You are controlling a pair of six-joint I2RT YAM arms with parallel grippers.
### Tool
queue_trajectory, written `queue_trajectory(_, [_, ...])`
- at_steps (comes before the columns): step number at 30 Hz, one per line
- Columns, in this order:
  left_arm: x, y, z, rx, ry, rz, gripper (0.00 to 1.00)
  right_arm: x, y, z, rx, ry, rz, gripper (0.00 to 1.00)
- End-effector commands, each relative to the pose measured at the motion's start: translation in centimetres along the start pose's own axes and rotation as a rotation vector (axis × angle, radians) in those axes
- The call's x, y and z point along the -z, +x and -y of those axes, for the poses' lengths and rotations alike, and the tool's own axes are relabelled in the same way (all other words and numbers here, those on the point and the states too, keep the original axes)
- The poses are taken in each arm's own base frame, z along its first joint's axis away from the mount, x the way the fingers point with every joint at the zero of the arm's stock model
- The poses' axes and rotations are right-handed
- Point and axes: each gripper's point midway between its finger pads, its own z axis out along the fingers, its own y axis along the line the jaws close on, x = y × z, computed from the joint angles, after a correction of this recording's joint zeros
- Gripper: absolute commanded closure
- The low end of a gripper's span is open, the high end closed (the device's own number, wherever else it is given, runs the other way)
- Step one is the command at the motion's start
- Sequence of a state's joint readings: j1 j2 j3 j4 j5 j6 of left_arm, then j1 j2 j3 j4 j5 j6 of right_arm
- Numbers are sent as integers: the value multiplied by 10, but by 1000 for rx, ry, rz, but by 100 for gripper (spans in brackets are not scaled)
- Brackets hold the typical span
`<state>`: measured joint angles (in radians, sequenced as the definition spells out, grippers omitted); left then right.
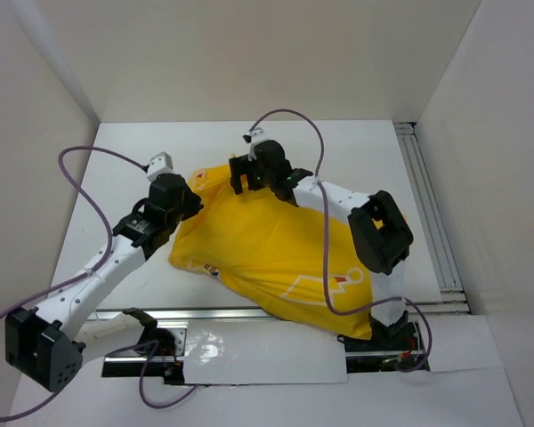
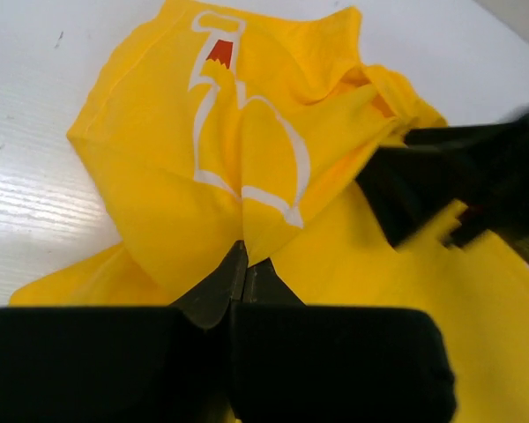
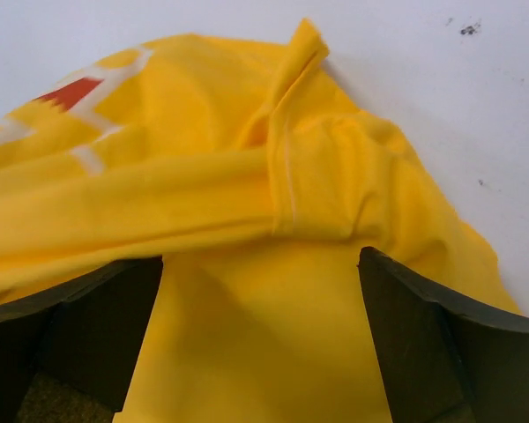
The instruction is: Put the pillow into the pillowcase
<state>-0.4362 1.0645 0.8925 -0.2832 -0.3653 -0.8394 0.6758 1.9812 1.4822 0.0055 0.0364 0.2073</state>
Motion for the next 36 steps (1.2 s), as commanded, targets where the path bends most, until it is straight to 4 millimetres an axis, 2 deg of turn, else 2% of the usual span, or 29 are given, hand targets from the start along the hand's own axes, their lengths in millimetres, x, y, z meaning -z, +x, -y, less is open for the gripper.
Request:
queue_trajectory(1, [-14, -32, 16, 9, -5, 99, 100, 57, -23, -30, 95, -203, 14, 1])
queue_trajectory(2, [-17, -34, 16, 5, -21, 98, 100, 65, -6, -33, 100, -211, -9, 1])
queue_trajectory(3, [-21, -33, 15, 7, -40, 91, 100, 75, -5, -35, 100, -227, -8, 1])
queue_trajectory(4, [-21, -40, 14, 6, -63, 91, 100, 94, -14, -49, 111, -268, 24, 1])
queue_trajectory(5, [-26, -37, 12, 8, -90, 78, 100, 103, 1, -63, 152, -304, -2, 1])
queue_trajectory(7, [-28, -39, 6, 7, -117, 81, 100, 117, 10, -83, 210, -353, -21, 1])
queue_trajectory(8, [-28, -40, 2, 20, -130, 79, 100, 120, 22, -93, 254, -381, -44, 1])
queue_trajectory(9, [-24, -43, 1, 37, -134, 89, 100, 127, 35, -114, 289, -426, -69, 1])
queue_trajectory(10, [-23, -45, -4, 42, -143, 95, 100, 127, 44, -122, 301, -432, -89, 1])
queue_trajectory(11, [-21, -42, -10, 61, -164, 93, 100, 132, 51, -138, 319, -465, -96, 1])
queue_trajectory(14, [-12, -43, -31, 85, -204, 108, 100, 119, 71, -149, 350, -468, -123, 1])
queue_trajectory(15, [-9, -41, -34, 83, -208, 103, 100, 116, 74, -159, 362, -474, -115, 1])
queue_trajectory(16, [-2, -42, -36, 103, -201, 107, 100, 103, 79, -161, 368, -452, -111, 1])
queue_trajectory(17, [-1, -40, -43, 105, -212, 107, 100, 96, 88, -164, 394, -459, -118, 1])
queue_trajectory(19, [5, -31, -44, 114, -197, 75, 100, 83, 117, -166, 474, -482, -144, 1])
queue_trajectory(20, [9, -36, -45, 124, -192, 91, 100, 64, 139, -150, 486, -404, -191, 13])
queue_trajectory(21, [16, -35, -48, 126, -189, 94, 100, 56, 143, -146, 477, -367, -212, 36])
queue_trajectory(22, [19, -33, -52, 124, -192, 91, 100, 50, 153, -135, 471, -312, -243, 69])
queue_trajectory(23, [24, -31, -57, 119, -210, 88, 100, 41, 146, -120, 455, -200, -212, 90])
queue_trajectory(24, [30, -35, -65, 136, -233, 115, 100, 41, 141, -116, 416, -161, -190, 100])
queue_trajectory(25, [34, -36, -69, 144, -246, 122, 100, 44, 143, -108, 397, -126, -182, 100])
queue_trajectory(26, [37, -38, -75, 157, -271, 135, 100, 50, 127, -106, 361, -97, -134, 100])
queue_trajectory(28, [48, -38, -90, 178, -327, 149, 100, 52, 106, -82, 258, 13, -73, 100])
queue_trajectory(31, [59, -38, -101, 191, -371, 153, 100, 53, 88, -46, 119, 150, -46, 100])
queue_trajectory(32, [63, -41, -99, 198, -357, 166, 100, 53, 84, -39, 93, 168, -49, 100])
queue_trajectory(33, [67, -43, -96, 204, -342, 166, 100, 49, 96, -30, 73, 199, -98, 100])
queue_trajectory(35, [73, -45, -89, 183, -297, 155, 100, 40, 94, -24, 2, 214, -101, 100])
queue_trajectory(36, [78, -49, -82, 178, -251, 166, 100, 34, 103, -17, -10, 227, -127, 100])
